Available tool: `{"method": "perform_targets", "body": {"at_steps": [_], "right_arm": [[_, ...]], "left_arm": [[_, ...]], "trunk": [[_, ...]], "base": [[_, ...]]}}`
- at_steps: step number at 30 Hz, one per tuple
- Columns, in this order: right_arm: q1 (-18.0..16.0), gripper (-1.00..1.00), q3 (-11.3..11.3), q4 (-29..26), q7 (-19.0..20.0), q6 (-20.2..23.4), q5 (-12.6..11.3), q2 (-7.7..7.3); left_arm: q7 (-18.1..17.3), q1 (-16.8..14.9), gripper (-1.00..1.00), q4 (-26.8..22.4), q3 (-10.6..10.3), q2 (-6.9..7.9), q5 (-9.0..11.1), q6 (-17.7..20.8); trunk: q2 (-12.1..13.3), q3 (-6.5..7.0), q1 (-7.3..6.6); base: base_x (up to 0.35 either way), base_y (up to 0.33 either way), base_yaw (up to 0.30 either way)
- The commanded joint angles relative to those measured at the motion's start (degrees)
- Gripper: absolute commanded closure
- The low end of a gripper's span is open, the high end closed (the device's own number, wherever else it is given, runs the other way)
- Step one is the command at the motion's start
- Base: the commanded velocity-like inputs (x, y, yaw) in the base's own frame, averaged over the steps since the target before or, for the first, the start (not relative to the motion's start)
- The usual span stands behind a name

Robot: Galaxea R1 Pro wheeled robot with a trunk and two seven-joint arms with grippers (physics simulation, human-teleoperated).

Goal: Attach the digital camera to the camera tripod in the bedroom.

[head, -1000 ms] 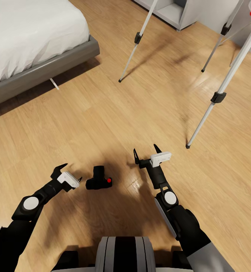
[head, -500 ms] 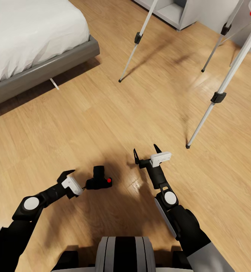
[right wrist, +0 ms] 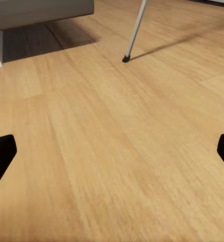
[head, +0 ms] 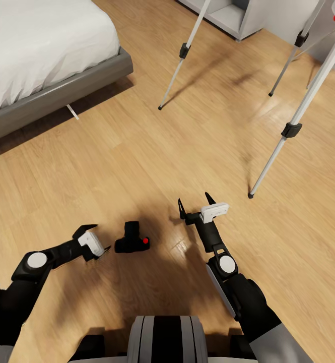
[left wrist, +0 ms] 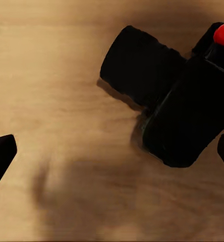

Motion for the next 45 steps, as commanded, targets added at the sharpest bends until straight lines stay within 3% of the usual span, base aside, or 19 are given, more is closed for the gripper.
{"method": "perform_targets", "body": {"at_steps": [1, 2, 7, 13, 20, 26, 28, 33, 39, 45], "right_arm": [[-0.04, -1.00, 0.13, 0.03, -0.44, -0.11, 0.17, -0.02], [-0.04, -1.00, 0.14, 0.04, -0.44, -0.11, 0.17, -0.02], [-0.04, -1.00, 0.58, 0.04, -0.44, -0.11, 0.17, -0.02], [-0.04, -1.00, 1.27, 0.04, -0.44, -0.11, 0.14, -0.02], [-0.04, -1.00, 1.43, 0.04, -0.44, -0.11, 0.13, -0.02], [-0.04, -1.00, 1.46, 0.04, -0.44, -0.11, 0.15, -0.02], [-0.04, -1.00, 1.46, 0.04, -0.44, -0.11, 0.12, -0.02], [-0.04, -1.00, 1.47, 0.04, -0.44, -0.11, 0.10, -0.02], [-0.04, -1.00, 1.47, 0.04, -0.44, -0.11, 0.12, -0.02], [-0.04, -1.00, 1.47, 0.04, -0.44, -0.11, 0.13, -0.02]], "left_arm": [[-0.35, -1.33, -1.00, 1.46, 0.07, 0.10, -0.09, 0.43], [-0.37, -4.28, -1.00, 5.24, 0.13, 0.22, -0.09, 0.33], [-0.37, -11.29, -1.00, 15.70, 0.13, 0.28, -0.12, -0.81], [-0.45, -15.24, -1.00, 21.97, 0.01, 0.13, -0.12, -4.94], [-0.91, -16.07, -1.00, 23.46, -2.23, 0.05, -0.13, -6.44], [-2.93, -16.23, -1.00, 23.70, -6.95, 0.11, -0.13, -6.88], [-3.50, -16.26, -1.00, 23.79, -9.54, 0.23, -0.13, -6.95], [-4.14, -16.28, -1.00, 23.90, -12.17, 0.94, -0.15, -6.98], [-5.80, -16.29, -1.00, 23.79, -12.94, 1.66, -0.16, -7.03], [-10.33, -16.29, -1.00, 23.34, -13.08, 3.07, -0.15, -7.75]], "trunk": [[-0.01, -0.03, -0.01], [-0.01, -0.03, -0.01], [-0.01, -0.03, -0.01], [-0.01, -0.03, -0.01], [-0.01, -0.03, -0.01], [-0.01, -0.03, -0.01], [-0.01, -0.03, -0.01], [-0.01, -0.03, -0.01], [-0.01, -0.03, -0.01], [-0.01, -0.03, -0.01]], "base": [[0.000, 0.000, 0.000], [0.000, 0.000, 0.000], [0.000, 0.000, 0.000], [0.000, 0.000, 0.000], [0.000, 0.000, 0.000], [0.000, 0.000, 0.000], [0.000, 0.000, 0.000], [0.000, 0.000, 0.000], [0.000, 0.000, 0.000], [0.000, 0.000, 0.000]]}}
